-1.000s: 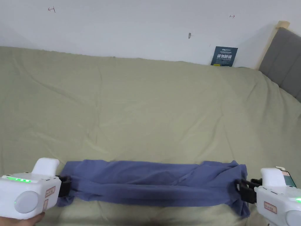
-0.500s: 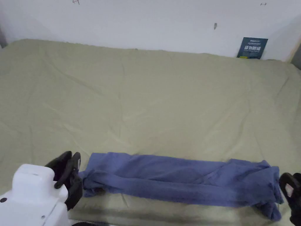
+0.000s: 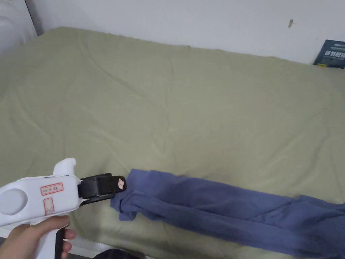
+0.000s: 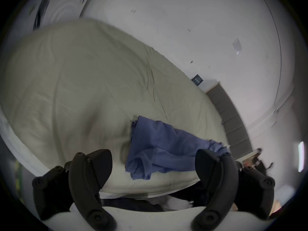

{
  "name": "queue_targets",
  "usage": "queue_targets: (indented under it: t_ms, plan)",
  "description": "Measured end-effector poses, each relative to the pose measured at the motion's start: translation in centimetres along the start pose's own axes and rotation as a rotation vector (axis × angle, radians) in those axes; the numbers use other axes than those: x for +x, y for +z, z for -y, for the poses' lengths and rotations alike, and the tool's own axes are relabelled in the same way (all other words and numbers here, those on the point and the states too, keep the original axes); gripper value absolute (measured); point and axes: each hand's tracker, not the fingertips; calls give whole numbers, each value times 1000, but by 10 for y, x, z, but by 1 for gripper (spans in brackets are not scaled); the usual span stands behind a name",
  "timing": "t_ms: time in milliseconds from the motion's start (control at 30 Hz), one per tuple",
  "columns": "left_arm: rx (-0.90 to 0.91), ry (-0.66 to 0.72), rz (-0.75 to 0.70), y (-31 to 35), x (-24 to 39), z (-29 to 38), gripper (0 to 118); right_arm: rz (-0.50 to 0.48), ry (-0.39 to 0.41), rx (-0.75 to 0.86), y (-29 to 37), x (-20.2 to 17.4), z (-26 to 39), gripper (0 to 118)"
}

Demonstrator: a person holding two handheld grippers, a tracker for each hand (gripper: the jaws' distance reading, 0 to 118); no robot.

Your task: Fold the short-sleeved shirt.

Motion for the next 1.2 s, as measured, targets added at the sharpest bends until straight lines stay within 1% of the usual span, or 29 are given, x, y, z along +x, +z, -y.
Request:
queue_targets:
  t_ms: [33, 100, 167, 200, 267, 300, 333, 367, 400, 467, 500, 533, 567, 600, 633, 667, 733, 800, 867, 967, 1000, 1033, 1100, 1133, 1200]
  plan:
    - [-35, 49, 46, -8, -12, -2, 103, 5, -4, -9, -3, 0, 1, 1]
    - [-70, 105, 84, -30, -32, -4, 103, 9, -14, -31, -9, 0, 3, 1]
    - [-152, 180, 138, -59, -45, 3, 104, 11, -17, -51, -15, -1, 3, 1]
    - [-185, 215, 218, -72, -52, 6, 104, 11, -17, -57, -17, -1, 4, 1]
    - [-151, 277, 510, -89, -64, 9, 103, 11, -16, -70, -23, -3, 2, 1]
    - [-160, 370, 547, -99, -64, 10, 98, 12, -16, -73, -25, -3, 1, 1]
    - [-163, 425, 576, -110, -63, 13, 91, 11, -14, -78, -28, -4, 0, 1]
    - [-163, 417, 575, -118, -61, 15, 68, 12, -11, -80, -31, -6, -1, 1]
    - [-191, 396, 559, -123, -57, 13, 58, 12, -10, -80, -33, -7, -2, 1]
    - [-264, 431, 374, -132, -53, 10, 34, 7, -12, -84, -38, -9, -5, 1]
    - [-305, 446, 291, -134, -53, 12, 4, 2, -17, -84, -40, -10, -6, 1]
    - [-273, 398, 362, -131, -45, 7, 4, -7, -22, -84, -42, -11, -6, 1]
    - [-270, 314, 317, -123, -38, -1, 4, -11, -23, -85, -44, -12, -6, 1]
    - [-264, 260, 224, -118, -29, -5, 4, -14, -21, -85, -44, -13, -5, 1]
    - [-259, 167, 109, -110, -18, -11, 4, -20, -20, -87, -45, -14, -5, 1]
    - [-224, 76, 36, -101, -5, -15, 4, -26, -21, -87, -46, -15, -5, 1]
    - [-150, 46, -50, -92, -13, -28, 3, -36, -21, -81, -45, -17, -5, 1]
    - [-92, -16, -115, -72, -3, -38, 2, -41, -17, -72, -42, -19, -6, 1]
    - [-42, -143, -286, -51, 8, -47, 2, -48, -15, -59, -38, -20, -8, 1]
    - [-37, -243, -494, -36, 3, -60, 2, -57, -13, -41, -31, -21, -8, 1]
    - [-34, -271, -537, -35, 1, -61, 2, -60, -14, -36, -29, -20, -8, 1]
    - [-52, -289, -562, -35, 0, -62, 3, -64, -15, -30, -27, -20, -7, 1]
    - [-23, -250, -499, -32, 19, -53, 3, -68, -20, -20, -22, -20, -6, 1]
    - [22, -270, -456, -31, 37, -46, 3, -71, -22, -16, -20, -19, -7, 1]
    - [5, -330, -381, -36, 76, -33, 3, -68, -23, -2, -14, -19, -6, 1]
